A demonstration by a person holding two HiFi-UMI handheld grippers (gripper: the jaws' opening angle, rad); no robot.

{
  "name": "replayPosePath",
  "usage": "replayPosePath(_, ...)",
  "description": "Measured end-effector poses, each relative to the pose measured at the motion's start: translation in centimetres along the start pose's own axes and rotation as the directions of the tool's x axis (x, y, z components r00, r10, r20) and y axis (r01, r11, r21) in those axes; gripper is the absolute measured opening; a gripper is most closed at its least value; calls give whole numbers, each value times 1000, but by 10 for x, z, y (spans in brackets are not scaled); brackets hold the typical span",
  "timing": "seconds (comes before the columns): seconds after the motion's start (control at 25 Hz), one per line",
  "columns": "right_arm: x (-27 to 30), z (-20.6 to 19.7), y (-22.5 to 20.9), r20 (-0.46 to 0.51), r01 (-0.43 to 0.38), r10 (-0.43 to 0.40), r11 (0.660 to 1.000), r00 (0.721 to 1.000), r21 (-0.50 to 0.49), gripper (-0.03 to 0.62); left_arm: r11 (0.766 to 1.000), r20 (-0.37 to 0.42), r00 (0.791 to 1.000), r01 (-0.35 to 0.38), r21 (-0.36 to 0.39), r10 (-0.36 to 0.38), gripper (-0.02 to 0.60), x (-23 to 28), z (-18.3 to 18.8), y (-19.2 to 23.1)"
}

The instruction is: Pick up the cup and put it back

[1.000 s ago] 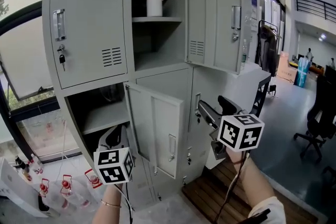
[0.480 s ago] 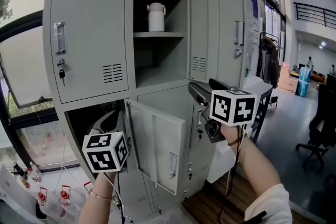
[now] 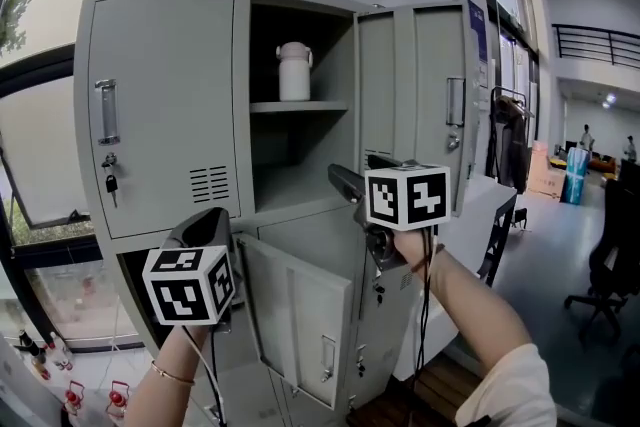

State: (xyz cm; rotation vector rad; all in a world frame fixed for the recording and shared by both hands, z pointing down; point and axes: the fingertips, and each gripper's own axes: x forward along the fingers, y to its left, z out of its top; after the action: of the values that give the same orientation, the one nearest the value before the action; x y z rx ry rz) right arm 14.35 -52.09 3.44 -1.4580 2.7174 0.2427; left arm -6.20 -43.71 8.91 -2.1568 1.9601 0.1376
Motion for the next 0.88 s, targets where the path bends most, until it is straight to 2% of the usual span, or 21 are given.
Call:
replayPosePath(0.36, 55, 44, -4, 33, -27, 25, 998, 999, 54, 330, 1000, 41, 999, 0, 9, 0, 11, 21, 39, 7)
replayPosePath(0.88, 127, 86, -13, 26, 11, -13, 998, 1000, 62, 358, 999, 40, 998, 40, 2, -41, 11, 38, 63, 16)
